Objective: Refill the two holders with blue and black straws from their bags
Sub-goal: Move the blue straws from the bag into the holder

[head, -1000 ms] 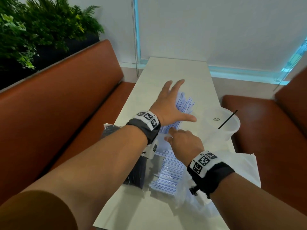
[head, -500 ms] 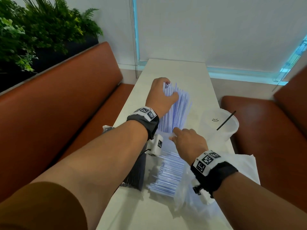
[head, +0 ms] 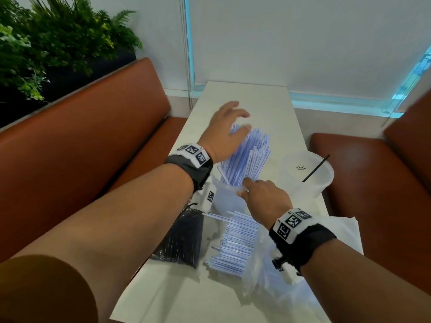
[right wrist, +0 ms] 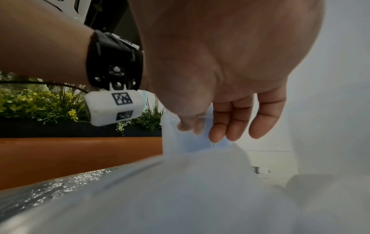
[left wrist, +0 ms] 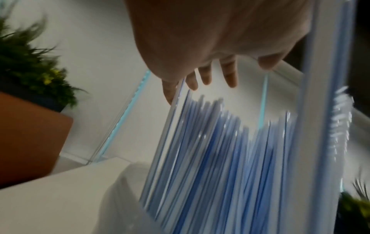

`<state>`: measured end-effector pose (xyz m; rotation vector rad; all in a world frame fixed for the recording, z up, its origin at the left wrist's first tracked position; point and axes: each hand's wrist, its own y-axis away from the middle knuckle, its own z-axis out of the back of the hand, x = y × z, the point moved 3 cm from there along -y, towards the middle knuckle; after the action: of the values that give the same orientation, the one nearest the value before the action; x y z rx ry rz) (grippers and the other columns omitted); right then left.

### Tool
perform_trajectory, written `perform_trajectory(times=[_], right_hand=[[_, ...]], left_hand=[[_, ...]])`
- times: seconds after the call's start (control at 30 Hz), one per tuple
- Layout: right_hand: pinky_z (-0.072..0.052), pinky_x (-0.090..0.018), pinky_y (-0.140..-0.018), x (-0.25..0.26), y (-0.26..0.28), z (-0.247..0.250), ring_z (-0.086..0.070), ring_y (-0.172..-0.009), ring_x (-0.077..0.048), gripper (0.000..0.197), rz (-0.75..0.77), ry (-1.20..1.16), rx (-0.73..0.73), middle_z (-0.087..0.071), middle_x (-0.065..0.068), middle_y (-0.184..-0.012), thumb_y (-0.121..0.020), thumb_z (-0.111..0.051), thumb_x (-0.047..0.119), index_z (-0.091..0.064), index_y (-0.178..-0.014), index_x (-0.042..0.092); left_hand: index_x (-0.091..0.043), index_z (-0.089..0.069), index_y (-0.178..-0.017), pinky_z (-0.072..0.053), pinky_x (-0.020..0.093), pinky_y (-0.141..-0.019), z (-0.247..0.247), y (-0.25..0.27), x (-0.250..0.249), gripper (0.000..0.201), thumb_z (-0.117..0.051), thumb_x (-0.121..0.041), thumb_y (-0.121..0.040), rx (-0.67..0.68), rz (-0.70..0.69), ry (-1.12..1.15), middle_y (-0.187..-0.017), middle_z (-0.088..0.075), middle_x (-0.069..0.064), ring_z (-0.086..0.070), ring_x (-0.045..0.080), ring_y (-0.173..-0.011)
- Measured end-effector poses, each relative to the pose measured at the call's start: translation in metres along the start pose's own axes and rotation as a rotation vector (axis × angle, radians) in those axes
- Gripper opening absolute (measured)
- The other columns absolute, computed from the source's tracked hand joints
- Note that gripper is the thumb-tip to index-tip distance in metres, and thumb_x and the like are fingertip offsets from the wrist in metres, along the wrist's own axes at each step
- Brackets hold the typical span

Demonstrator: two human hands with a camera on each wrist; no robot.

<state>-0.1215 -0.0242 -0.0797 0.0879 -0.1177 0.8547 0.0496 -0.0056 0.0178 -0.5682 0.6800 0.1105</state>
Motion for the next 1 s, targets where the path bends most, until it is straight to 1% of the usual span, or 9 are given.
perform_trajectory(times=[0.1,0.2,0.27,0.33,0.43,0.53,0.73,0.87,1.0], right_hand=[[-0.038,-0.035,-0.068,-0.002,0.002,0.001,-0.056,-0.106,-0.029,0.033,0.009,0.005,0.037,-0.061,-0.003,-0.111,-0.105,-0.038,0.048,-0.041,-0.131,0.026],[-0.037,-0.035,-0.069,0.0,0.003,0.003,-0.055,-0.104,-0.028,0.033,0.018,-0.024,0.042,-0.06,-0.002,-0.109,-0.106,-0.033,0.048,-0.042,-0.129,0.027],[-0.037,-0.035,-0.068,0.001,0.004,0.004,-0.054,-0.102,-0.028,0.031,0.022,-0.027,0.041,-0.059,-0.003,-0.107,-0.106,-0.033,0.047,-0.043,-0.126,0.026],[-0.038,-0.035,-0.068,0.001,0.004,0.004,-0.055,-0.101,-0.028,0.03,0.028,-0.026,0.041,-0.059,-0.003,-0.106,-0.106,-0.033,0.047,-0.044,-0.125,0.026],[-0.039,-0.035,-0.067,0.001,0.004,0.004,-0.056,-0.101,-0.027,0.028,0.031,-0.031,0.028,-0.056,-0.001,-0.101,-0.106,-0.035,0.047,-0.043,-0.124,0.027],[-0.044,-0.037,-0.071,0.003,0.004,0.004,-0.057,-0.106,-0.028,0.032,0.013,-0.016,0.037,-0.059,-0.002,-0.107,-0.105,-0.039,0.044,-0.041,-0.132,0.028],[-0.038,-0.034,-0.067,0.006,0.006,0.004,-0.056,-0.104,-0.027,0.033,0.015,0.035,0.012,-0.06,-0.004,-0.108,-0.105,-0.043,0.041,-0.041,-0.134,0.026],[-0.041,-0.035,-0.07,0.007,0.005,0.006,-0.055,-0.108,-0.028,0.036,0.012,0.043,0.052,-0.059,-0.006,-0.112,-0.105,-0.039,0.042,-0.038,-0.138,0.026],[-0.039,-0.035,-0.065,0.006,0.008,0.009,-0.049,-0.093,-0.025,0.025,0.024,0.076,0.071,-0.047,0.0,-0.093,-0.103,-0.044,0.031,-0.04,-0.127,0.022]], left_hand=[[-0.013,-0.059,-0.127,-0.025,0.041,-0.122,0.022,0.02,0.011,0.043,-0.048,-0.042,-0.097,-0.247,0.009,0.213,-0.151,-0.04,0.012,-0.033,0.024,-0.145],[-0.015,-0.054,-0.13,-0.034,0.05,-0.116,0.027,0.054,0.036,0.047,-0.043,-0.043,-0.094,-0.304,0.128,0.34,-0.146,-0.046,0.01,-0.042,0.026,-0.139],[-0.024,-0.049,-0.136,-0.039,0.049,-0.114,0.028,0.077,0.054,0.051,-0.05,-0.04,-0.088,-0.342,0.28,0.455,-0.147,-0.046,0.003,-0.045,0.015,-0.136],[-0.026,-0.033,-0.151,-0.037,0.044,-0.117,0.02,0.097,0.067,0.074,-0.06,-0.037,-0.082,-0.237,0.353,0.437,-0.158,-0.035,0.0,-0.038,0.006,-0.141],[-0.038,0.005,-0.158,-0.021,0.043,-0.125,-0.008,0.112,0.062,0.131,-0.08,-0.07,-0.064,0.083,0.384,0.287,-0.168,-0.004,-0.012,-0.011,0.003,-0.152],[-0.037,0.015,-0.157,-0.014,0.045,-0.126,-0.026,0.089,0.041,0.152,-0.083,-0.079,-0.048,0.119,0.367,0.24,-0.168,0.002,-0.014,-0.002,0.007,-0.154],[-0.042,0.025,-0.152,-0.016,0.046,-0.125,-0.045,0.025,0.007,0.153,-0.086,-0.072,-0.051,0.079,0.362,0.129,-0.168,0.008,-0.005,-0.002,0.016,-0.155],[-0.062,0.024,-0.141,-0.038,0.053,-0.113,-0.061,0.0,-0.002,0.138,-0.086,-0.065,-0.057,0.039,0.327,0.05,-0.164,-0.008,0.003,-0.035,0.031,-0.145],[-0.041,-0.001,-0.154,-0.049,0.044,-0.1,-0.065,-0.016,0.007,0.116,-0.081,-0.047,-0.07,-0.018,0.382,0.042,-0.148,-0.028,0.007,-0.052,0.029,-0.123]])
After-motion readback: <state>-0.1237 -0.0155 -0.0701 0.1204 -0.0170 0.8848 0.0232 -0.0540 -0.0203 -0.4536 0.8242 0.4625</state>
